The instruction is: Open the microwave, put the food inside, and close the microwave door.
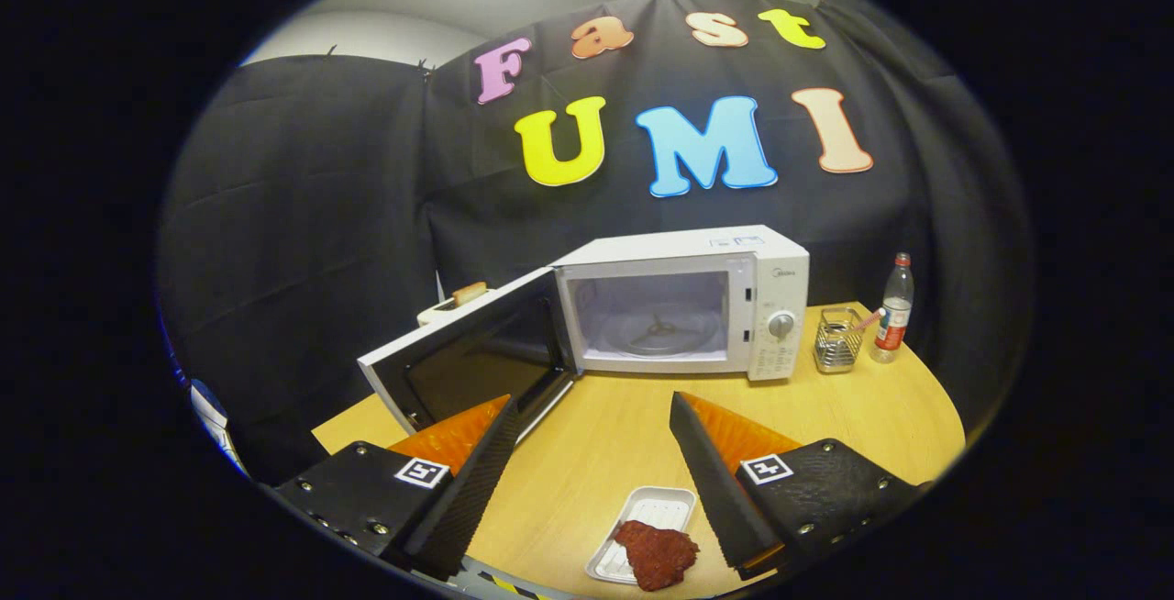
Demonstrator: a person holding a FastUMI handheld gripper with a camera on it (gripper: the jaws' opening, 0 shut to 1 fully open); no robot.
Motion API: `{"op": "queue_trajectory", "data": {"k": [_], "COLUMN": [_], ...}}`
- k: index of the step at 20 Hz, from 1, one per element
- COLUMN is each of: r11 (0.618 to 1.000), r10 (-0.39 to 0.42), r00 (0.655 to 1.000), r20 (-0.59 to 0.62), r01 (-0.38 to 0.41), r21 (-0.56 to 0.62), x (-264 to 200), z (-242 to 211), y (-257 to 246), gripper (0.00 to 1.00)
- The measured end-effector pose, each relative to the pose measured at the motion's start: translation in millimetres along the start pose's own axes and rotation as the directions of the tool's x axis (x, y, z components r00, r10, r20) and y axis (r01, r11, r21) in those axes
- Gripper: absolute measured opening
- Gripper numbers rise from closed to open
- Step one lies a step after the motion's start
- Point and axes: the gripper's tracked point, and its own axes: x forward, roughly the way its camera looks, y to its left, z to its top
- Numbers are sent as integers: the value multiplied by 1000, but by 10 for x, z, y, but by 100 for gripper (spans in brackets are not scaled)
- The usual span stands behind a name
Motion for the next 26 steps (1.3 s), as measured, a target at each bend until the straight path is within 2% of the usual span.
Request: {"op": "queue_trajectory", "data": {"k": [7, 18, 19, 20, 24, 25, 26], "r11": [991, 951, 945, 939, 912, 907, 904], "r10": [-77, -41, -45, -38, -2, -4, -4], "r00": [986, 930, 925, 919, 901, 899, 895], "r20": [-149, -365, -378, -393, -435, -437, -447], "r01": [92, 149, 162, 167, 180, 187, 194], "r21": [94, 272, 284, 302, 369, 377, 381], "x": [-151, -349, -361, -354, -346, -320, -330], "z": [-604, -1507, -1558, -1604, -1750, -1784, -1811], "y": [-496, -556, -563, -567, -520, -529, -527], "gripper": [100, 100, 90, 84, 84, 80, 71]}}
